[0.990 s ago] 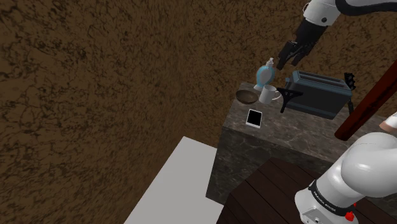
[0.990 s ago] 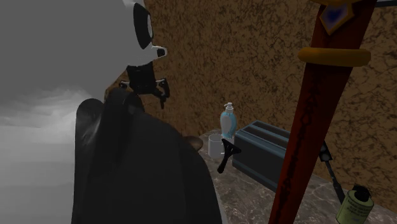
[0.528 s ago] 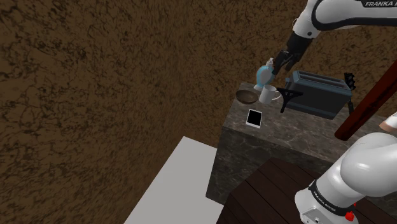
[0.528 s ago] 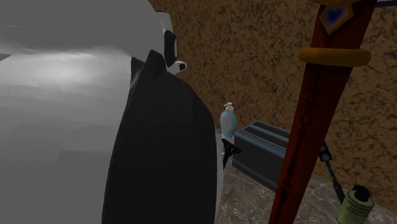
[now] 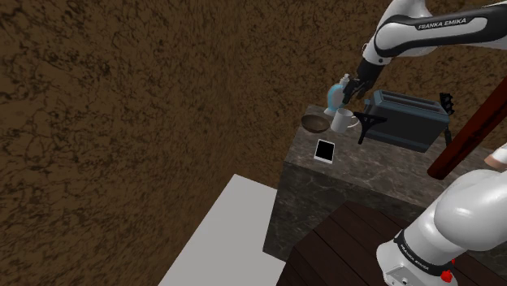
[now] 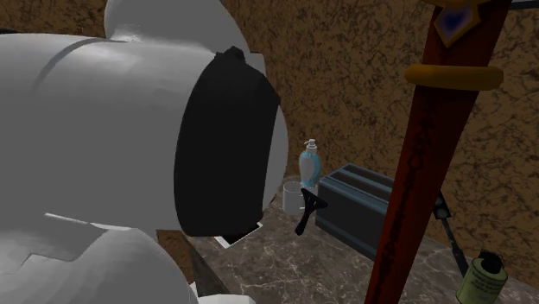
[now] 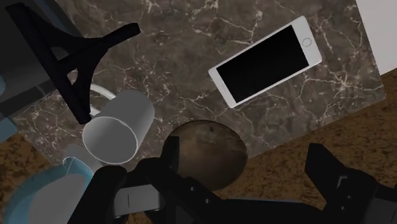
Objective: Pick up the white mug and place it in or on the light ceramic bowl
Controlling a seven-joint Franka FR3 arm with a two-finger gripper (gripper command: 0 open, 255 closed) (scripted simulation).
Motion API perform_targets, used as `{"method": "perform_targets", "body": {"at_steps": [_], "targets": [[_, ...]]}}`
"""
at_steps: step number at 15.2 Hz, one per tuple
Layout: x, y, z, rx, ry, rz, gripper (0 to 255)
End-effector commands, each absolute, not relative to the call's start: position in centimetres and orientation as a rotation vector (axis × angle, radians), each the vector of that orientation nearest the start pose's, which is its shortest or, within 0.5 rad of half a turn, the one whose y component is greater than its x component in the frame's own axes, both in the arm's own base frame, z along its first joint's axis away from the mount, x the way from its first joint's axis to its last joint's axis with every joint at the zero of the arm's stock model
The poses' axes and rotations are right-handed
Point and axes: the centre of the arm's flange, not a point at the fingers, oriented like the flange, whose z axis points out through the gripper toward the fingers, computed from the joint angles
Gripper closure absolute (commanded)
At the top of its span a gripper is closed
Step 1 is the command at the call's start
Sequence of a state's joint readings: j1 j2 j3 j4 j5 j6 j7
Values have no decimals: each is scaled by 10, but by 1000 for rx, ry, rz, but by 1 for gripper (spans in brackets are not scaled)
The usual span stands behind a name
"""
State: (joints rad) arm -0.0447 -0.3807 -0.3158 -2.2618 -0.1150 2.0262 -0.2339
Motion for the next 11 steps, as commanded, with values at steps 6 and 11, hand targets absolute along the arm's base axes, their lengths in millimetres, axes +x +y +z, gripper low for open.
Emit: {"method": "perform_targets", "body": {"at_steps": [6,11], "targets": [[462,-242,463,-3158,70,-155,0],[491,-287,422,-3154,44,-120,0]]}}
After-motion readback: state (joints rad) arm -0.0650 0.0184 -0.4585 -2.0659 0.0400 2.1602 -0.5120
